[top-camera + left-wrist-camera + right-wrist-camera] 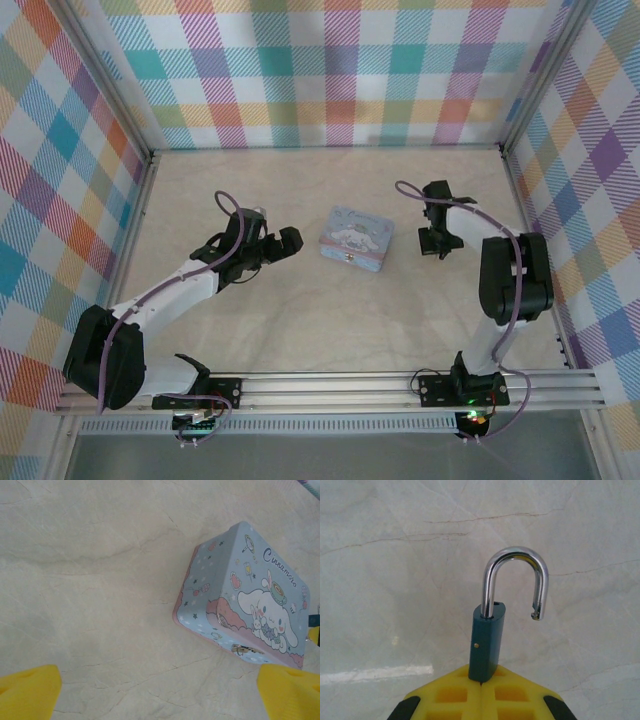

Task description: Unlock the padlock with the key

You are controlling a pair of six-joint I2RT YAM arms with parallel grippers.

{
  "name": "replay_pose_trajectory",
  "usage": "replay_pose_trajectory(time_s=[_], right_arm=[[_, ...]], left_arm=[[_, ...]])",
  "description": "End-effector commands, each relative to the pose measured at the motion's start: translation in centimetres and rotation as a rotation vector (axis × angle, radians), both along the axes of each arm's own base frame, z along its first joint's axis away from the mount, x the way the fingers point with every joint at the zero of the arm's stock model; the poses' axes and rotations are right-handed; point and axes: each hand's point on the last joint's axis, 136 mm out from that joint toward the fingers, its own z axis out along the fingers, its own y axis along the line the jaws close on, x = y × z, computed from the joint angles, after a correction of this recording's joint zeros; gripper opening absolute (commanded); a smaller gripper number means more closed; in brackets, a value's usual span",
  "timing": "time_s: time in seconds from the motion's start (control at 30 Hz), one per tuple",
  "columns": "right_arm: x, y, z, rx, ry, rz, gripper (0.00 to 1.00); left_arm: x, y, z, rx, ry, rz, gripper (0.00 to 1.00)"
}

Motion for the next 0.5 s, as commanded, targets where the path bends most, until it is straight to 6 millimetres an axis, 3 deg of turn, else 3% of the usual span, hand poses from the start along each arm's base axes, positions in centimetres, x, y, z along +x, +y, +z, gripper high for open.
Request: replay_pose_trajectory(time_s=[0.0, 0.23, 0.47], right_arm=[[-0.1, -0.2, -0.5, 0.000, 0.031, -0.015, 0.03], [0.1, 0.4, -0.8, 0.032, 0.033, -0.023, 0.11], [0.1, 0.9, 1.0, 0.067, -0.013, -0.016, 0.32]], left_arm=[[-0.1, 0.6, 0.0, 0.005, -0.010, 0.019, 1.00], [-0.1, 0.8, -0.2, 0.012, -0.009, 0.027, 1.00], [-0.2, 1.1, 0.0, 0.016, -0.012, 0.039, 1.00]])
